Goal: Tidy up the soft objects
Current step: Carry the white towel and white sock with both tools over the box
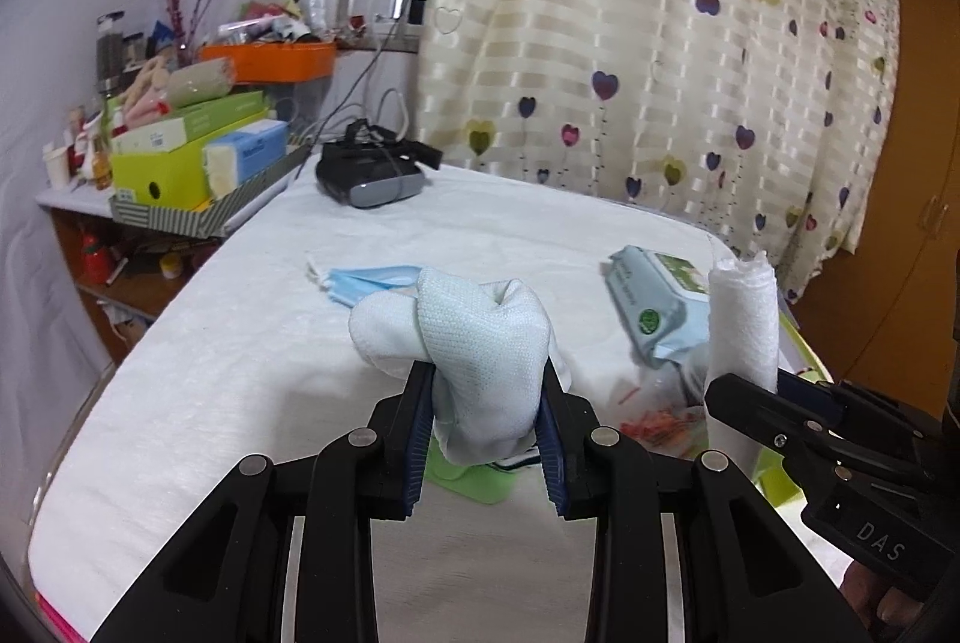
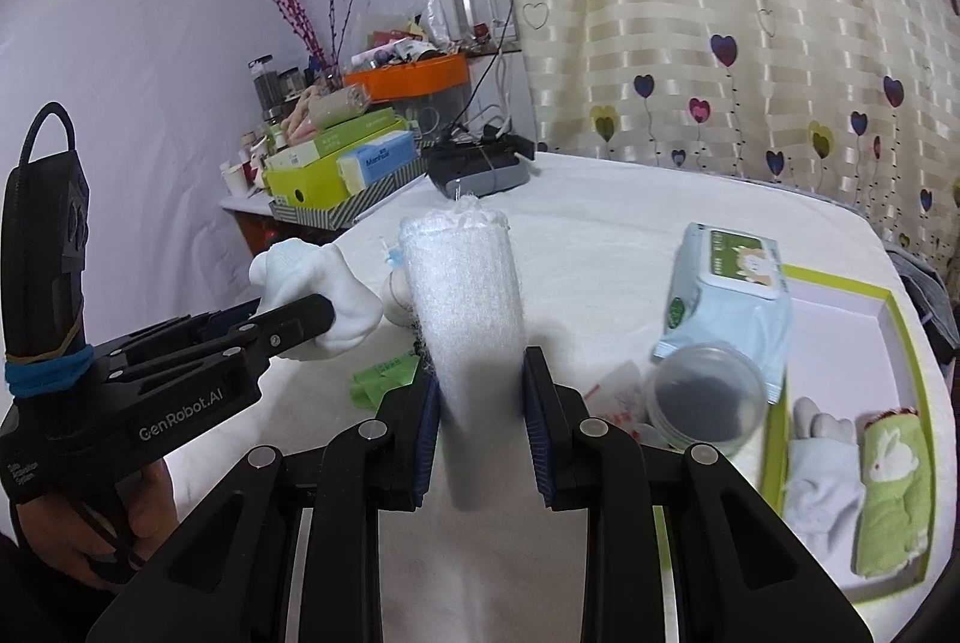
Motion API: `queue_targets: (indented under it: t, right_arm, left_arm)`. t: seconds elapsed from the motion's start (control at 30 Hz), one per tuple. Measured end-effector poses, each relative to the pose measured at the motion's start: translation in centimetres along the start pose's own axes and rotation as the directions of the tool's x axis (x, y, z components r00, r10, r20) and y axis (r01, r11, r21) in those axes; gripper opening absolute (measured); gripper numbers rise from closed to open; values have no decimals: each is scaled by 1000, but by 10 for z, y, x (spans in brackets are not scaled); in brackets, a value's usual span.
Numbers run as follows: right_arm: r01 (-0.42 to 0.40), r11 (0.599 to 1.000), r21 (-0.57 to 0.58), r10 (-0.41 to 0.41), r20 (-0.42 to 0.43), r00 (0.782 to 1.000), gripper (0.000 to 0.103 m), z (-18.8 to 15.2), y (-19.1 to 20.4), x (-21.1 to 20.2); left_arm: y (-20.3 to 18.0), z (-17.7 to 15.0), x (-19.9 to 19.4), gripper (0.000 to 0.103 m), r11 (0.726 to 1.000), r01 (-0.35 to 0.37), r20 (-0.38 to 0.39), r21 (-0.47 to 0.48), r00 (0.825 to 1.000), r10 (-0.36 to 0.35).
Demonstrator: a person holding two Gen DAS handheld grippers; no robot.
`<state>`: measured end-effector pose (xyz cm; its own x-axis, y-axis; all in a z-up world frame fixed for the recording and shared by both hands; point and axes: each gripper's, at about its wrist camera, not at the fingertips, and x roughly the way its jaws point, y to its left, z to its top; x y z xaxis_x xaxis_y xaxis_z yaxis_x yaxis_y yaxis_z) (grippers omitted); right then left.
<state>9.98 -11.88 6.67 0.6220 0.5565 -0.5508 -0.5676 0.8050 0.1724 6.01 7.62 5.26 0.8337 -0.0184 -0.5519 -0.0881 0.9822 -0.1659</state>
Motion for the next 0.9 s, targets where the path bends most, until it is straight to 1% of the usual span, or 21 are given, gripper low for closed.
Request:
queue_targets:
  t: [0.57,0.9]
  right_arm:
    - [36,999,40,-38,42,998,27,-7,-28,-32]
    - [84,992,89,-91,70,993,27,-16,-58,-59]
  left_arm:
    - [-46,2,-4,30,996,68,-6,56,998,-67]
    - [-97,1,-6,30,983,126,-14,130,992,-125]
